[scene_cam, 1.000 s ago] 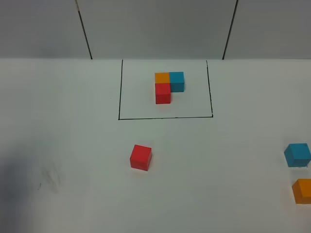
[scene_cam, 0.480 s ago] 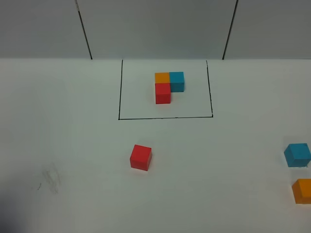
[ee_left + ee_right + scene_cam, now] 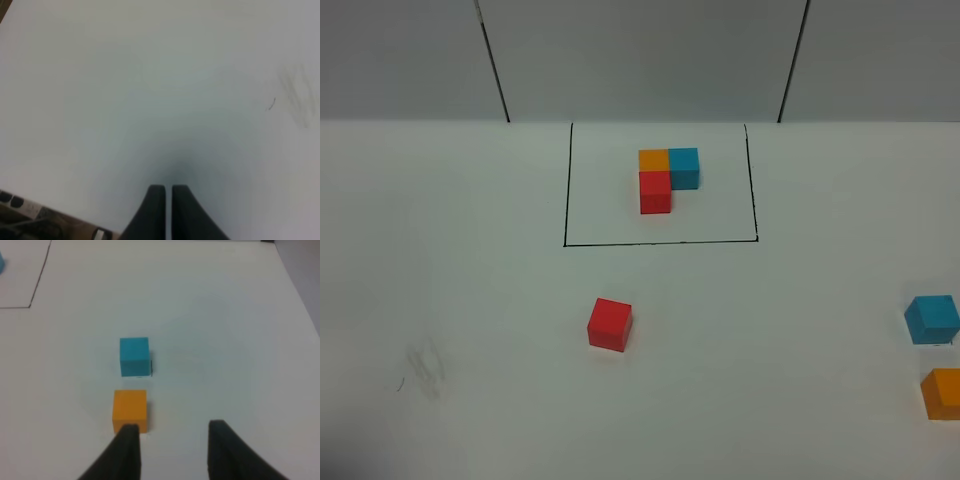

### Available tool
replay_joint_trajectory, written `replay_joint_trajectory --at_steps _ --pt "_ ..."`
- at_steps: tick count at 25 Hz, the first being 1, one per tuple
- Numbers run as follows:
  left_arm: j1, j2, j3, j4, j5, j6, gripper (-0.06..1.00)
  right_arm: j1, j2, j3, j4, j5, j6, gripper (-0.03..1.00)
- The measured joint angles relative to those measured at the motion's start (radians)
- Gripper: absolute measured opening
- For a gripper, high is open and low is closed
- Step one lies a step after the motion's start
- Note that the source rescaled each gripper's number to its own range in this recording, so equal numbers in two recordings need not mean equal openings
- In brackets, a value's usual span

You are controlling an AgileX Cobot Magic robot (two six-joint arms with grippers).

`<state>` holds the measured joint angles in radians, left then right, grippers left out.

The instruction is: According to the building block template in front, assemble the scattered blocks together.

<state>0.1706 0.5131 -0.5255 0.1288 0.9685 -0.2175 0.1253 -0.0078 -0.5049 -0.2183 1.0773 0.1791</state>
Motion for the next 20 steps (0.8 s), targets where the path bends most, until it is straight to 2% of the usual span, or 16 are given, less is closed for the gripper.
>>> replay_joint_trajectory --at_steps 6,14,20 --pt "0.0 -0.08 -0.001 0.022 0.126 0.001 0.0 0.0 0.0 0.0 0.0 0.0 0.0 0.37" --pt "0.0 -0.235 -0.001 0.022 0.149 0.012 0.0 0.0 0.0 0.0 0.0 0.0 0.0 0.37" --pt "0.0 -0.255 -0.001 -0.012 0.149 0.09 0.0 0.0 0.0 0.0 0.0 0.0 0.0 0.37"
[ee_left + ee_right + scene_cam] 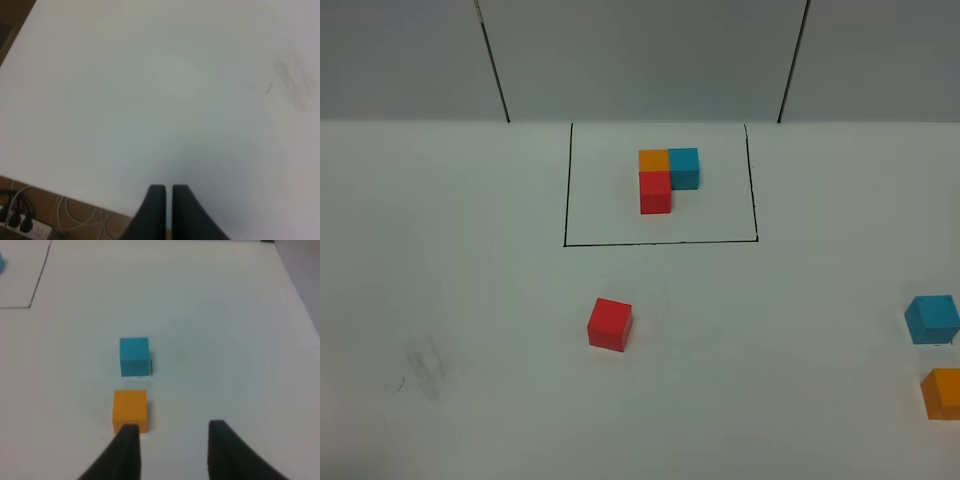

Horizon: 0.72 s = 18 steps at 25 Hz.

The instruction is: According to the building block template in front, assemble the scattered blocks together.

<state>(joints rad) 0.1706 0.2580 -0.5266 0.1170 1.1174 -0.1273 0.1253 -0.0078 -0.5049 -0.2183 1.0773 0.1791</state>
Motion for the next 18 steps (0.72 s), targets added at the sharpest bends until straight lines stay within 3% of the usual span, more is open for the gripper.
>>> replay_joint_trajectory --at_steps 8,18 --pt "0.0 0.0 0.018 -0.031 -0.032 0.064 0.0 0.0 0.0 0.0 0.0 0.0 0.0 0.37" --pt "0.0 0.0 0.021 -0.031 -0.042 0.071 0.0 0.0 0.0 0.0 0.0 0.0 0.0 0.37"
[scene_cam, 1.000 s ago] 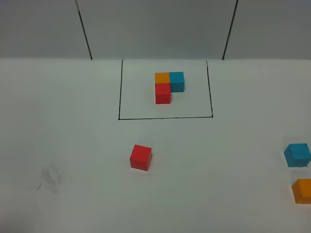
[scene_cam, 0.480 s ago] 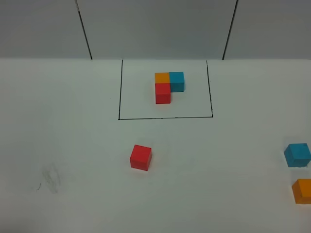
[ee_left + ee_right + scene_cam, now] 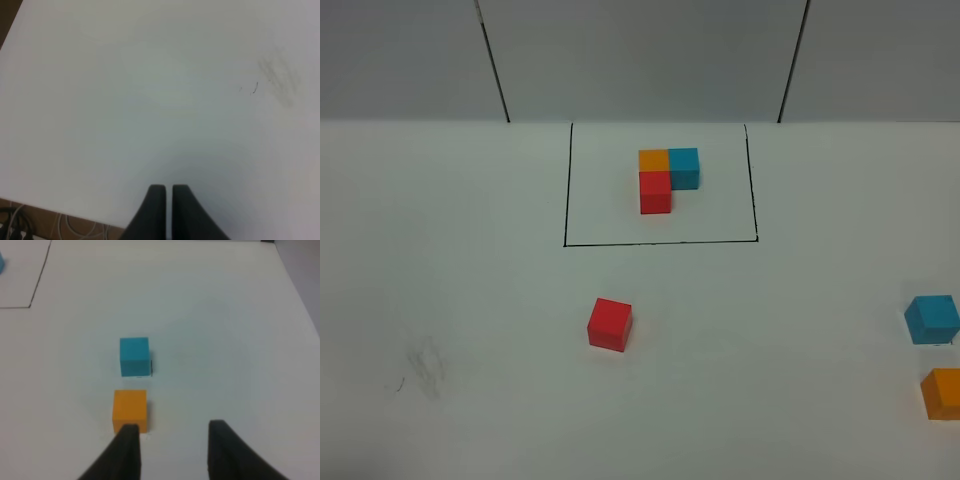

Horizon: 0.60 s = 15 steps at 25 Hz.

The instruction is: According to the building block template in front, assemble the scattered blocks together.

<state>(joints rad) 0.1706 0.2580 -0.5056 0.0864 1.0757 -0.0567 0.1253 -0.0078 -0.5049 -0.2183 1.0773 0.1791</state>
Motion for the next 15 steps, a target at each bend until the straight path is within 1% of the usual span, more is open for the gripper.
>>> replay_joint_trajectory --at_steps 6,15 --pt "-0.007 0.0 0.0 0.0 0.0 0.0 0.0 0.0 0.0 0.0 0.0 0.0 0.0 0.37" --pt "-0.1 -0.008 0.0 0.0 -0.001 0.006 0.0 0.0 0.0 0.0 0.0 0.0 0.0 0.37"
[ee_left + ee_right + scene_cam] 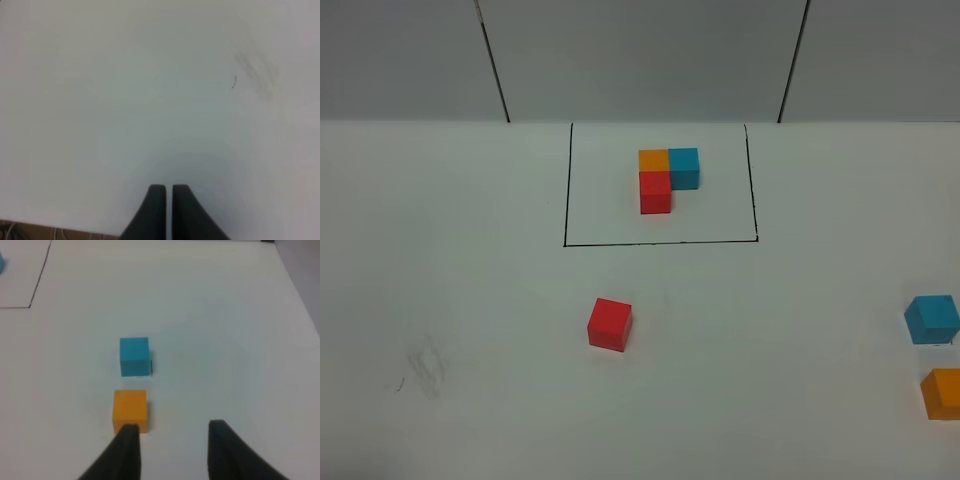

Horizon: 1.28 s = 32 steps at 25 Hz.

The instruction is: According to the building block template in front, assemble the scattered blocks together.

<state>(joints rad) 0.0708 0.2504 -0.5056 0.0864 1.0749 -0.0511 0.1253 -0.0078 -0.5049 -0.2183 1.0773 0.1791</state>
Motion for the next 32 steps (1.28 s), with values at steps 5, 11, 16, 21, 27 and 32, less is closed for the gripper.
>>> replay_joint_trajectory --at_steps 5,11,16,21,27,32 --pt "-0.083 -0.073 0.0 0.0 -0.004 0.001 0.0 0.0 0.0 0.0 0.0 0.0 0.0 0.37" --pt "-0.091 -0.101 0.0 0.0 -0.005 0.002 0.0 0.0 0.0 0.0 0.0 0.0 0.0 0.37" --pt "-0.091 -0.159 0.0 0.0 -0.005 0.002 0.0 0.0 0.0 0.0 0.0 0.0 0.0 0.37" --pt "-0.091 -0.243 0.0 0.0 -0.005 0.002 0.0 0.0 0.0 0.0 0.0 0.0 0.0 0.37" --pt "-0.091 -0.256 0.0 0.0 -0.004 0.002 0.0 0.0 0.0 0.0 0.0 0.0 0.0 0.37" --pt "-0.091 -0.256 0.0 0.0 -0.004 0.002 0.0 0.0 0.0 0.0 0.0 0.0 0.0 0.37"
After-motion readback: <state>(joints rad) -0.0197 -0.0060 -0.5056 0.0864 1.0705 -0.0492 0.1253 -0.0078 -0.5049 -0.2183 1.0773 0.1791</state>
